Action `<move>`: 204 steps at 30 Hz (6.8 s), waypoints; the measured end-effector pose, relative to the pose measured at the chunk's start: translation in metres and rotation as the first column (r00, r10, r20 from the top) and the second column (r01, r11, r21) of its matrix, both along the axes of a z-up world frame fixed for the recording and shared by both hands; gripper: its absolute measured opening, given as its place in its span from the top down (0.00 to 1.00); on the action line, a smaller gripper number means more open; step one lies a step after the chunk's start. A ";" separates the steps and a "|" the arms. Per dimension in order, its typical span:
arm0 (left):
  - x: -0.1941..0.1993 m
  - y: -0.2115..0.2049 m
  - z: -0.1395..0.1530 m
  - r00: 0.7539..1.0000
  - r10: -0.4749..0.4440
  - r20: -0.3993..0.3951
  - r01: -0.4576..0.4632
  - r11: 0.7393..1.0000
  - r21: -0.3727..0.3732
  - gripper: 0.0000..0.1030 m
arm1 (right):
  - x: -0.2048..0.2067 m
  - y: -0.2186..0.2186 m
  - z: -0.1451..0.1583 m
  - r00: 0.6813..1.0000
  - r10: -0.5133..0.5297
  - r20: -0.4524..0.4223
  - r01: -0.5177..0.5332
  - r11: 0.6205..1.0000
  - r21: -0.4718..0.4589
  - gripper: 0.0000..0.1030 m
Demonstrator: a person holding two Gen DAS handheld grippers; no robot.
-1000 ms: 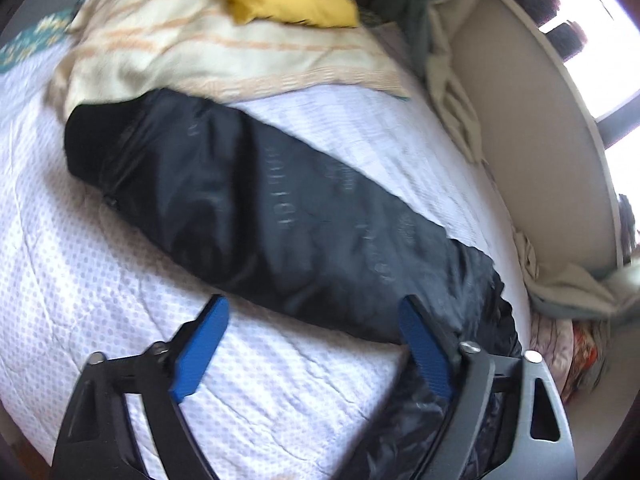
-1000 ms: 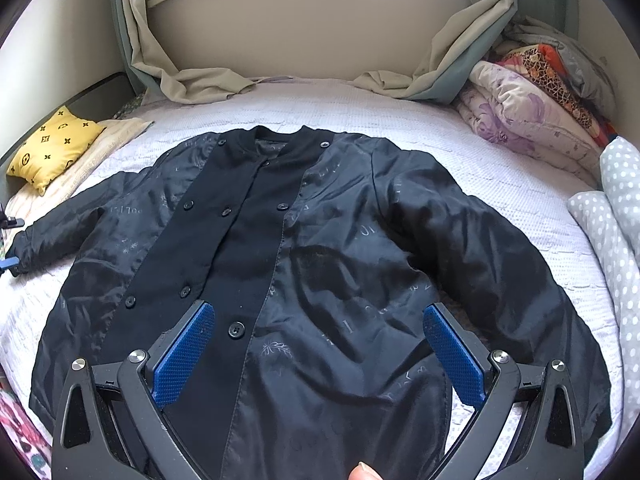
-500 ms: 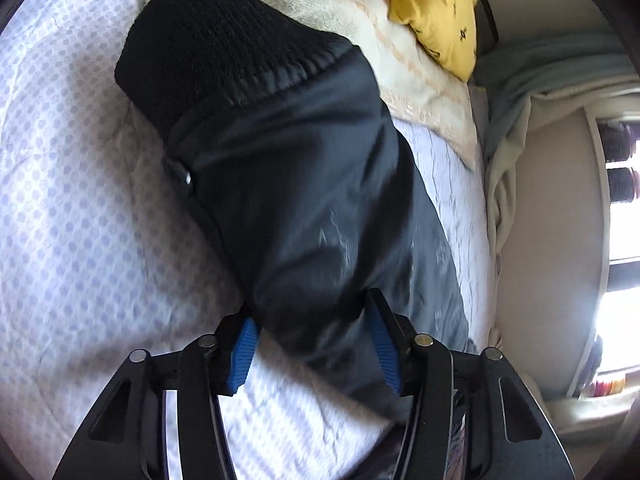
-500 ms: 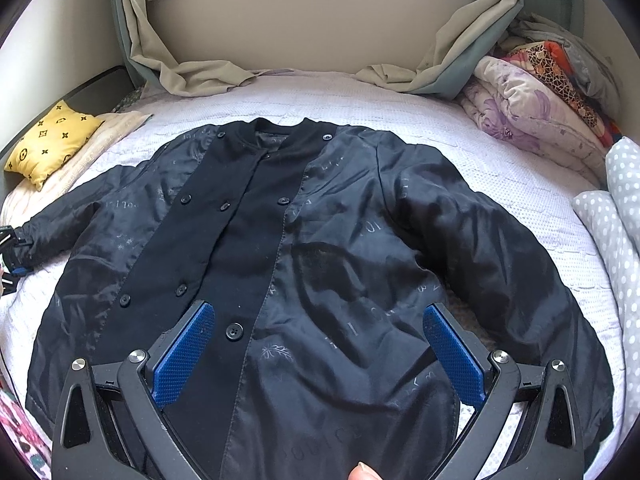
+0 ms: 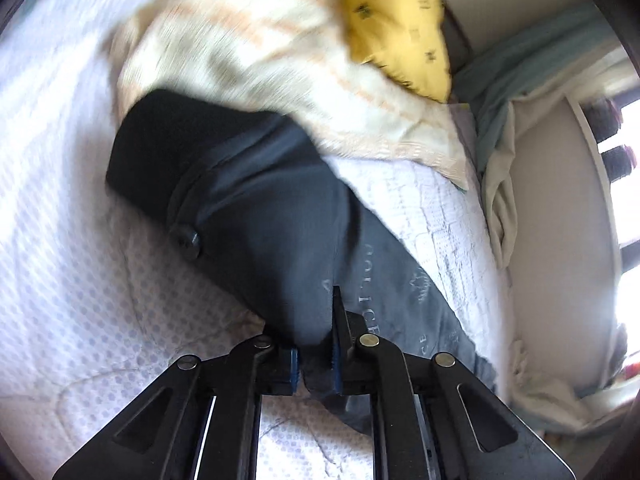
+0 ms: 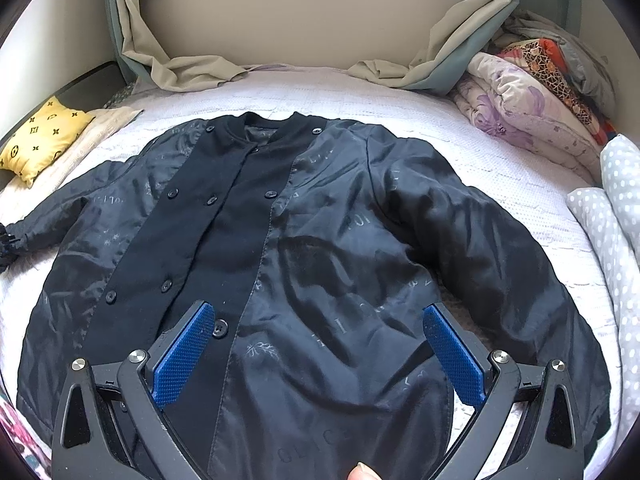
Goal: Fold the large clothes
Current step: 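Lift the cuff with the left tool and lay the sleeve across the jacket body, then grasp the other sleeve cuff with the right tool and lift it, then lay the sleeve across the jacket body and open the right tool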
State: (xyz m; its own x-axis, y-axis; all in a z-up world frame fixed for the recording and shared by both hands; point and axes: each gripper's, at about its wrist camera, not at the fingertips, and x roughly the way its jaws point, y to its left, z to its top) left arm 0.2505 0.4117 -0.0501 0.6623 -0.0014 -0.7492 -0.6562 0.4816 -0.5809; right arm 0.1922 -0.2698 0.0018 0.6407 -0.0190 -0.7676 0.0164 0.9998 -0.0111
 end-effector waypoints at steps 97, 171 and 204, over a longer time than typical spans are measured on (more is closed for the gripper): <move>-0.026 -0.393 0.011 0.489 -0.821 -0.295 0.841 0.353 0.409 0.17 | 0.068 -0.055 -0.020 0.960 -0.054 -0.276 0.207 0.800 0.563 0.00; 0.134 -0.370 0.030 0.609 -0.739 -0.287 0.731 0.384 0.564 0.70 | 0.141 0.003 -0.017 1.000 0.030 -0.001 -0.030 0.993 0.110 0.91; 0.118 -0.399 0.004 0.593 -0.695 -0.406 0.727 0.246 0.640 0.16 | 0.140 0.010 -0.021 0.997 0.079 -0.010 -0.075 0.979 0.187 0.84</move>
